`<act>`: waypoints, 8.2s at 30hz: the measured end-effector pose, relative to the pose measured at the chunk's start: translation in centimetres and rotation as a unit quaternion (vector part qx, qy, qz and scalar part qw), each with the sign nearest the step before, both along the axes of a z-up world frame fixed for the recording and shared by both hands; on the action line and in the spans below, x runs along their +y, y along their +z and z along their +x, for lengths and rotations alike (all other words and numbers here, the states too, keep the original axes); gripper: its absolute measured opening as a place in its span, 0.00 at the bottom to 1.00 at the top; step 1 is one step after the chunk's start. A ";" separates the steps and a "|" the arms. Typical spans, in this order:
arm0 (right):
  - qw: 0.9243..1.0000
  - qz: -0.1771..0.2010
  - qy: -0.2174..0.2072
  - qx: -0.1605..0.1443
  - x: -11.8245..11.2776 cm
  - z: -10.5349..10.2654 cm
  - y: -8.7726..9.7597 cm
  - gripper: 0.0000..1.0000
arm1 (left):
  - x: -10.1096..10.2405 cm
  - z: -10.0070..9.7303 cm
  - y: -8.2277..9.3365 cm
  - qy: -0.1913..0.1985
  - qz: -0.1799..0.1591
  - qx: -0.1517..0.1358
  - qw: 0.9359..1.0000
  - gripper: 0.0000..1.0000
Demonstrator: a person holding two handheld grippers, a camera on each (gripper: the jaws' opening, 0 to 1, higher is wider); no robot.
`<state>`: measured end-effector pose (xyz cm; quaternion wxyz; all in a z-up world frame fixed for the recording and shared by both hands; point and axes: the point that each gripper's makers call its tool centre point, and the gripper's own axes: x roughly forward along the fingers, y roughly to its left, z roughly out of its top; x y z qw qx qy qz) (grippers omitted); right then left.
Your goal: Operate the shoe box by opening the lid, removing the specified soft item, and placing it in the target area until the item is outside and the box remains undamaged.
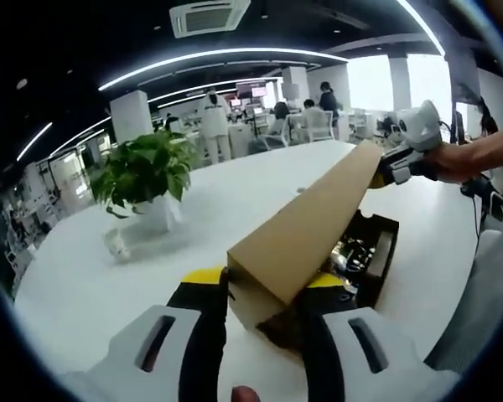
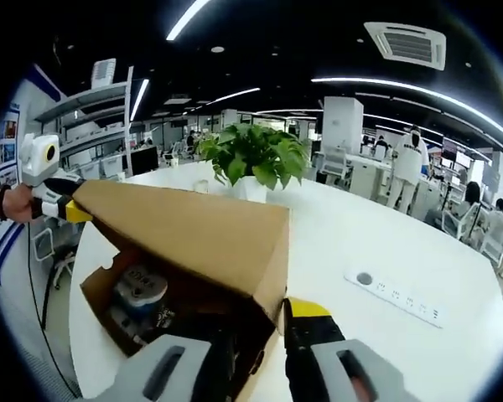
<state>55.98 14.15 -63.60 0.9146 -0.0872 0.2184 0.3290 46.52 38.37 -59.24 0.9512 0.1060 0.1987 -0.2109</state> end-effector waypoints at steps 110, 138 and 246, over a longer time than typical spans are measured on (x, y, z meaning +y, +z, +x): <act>0.998 -0.047 -0.018 0.038 2.7 9.7 -1.1 0.00 | 5.3 10.7 -4.9 0.133 -0.049 0.071 0.987 0.10; 0.994 -0.079 -0.025 0.065 3.2 11.4 -3.8 0.00 | 5.8 12.2 -8.3 0.157 -0.028 0.117 0.980 0.11; 0.984 -0.113 -0.025 0.133 1.8 11.0 -6.0 0.15 | 6.5 10.9 -10.9 0.193 -0.023 0.188 0.963 0.30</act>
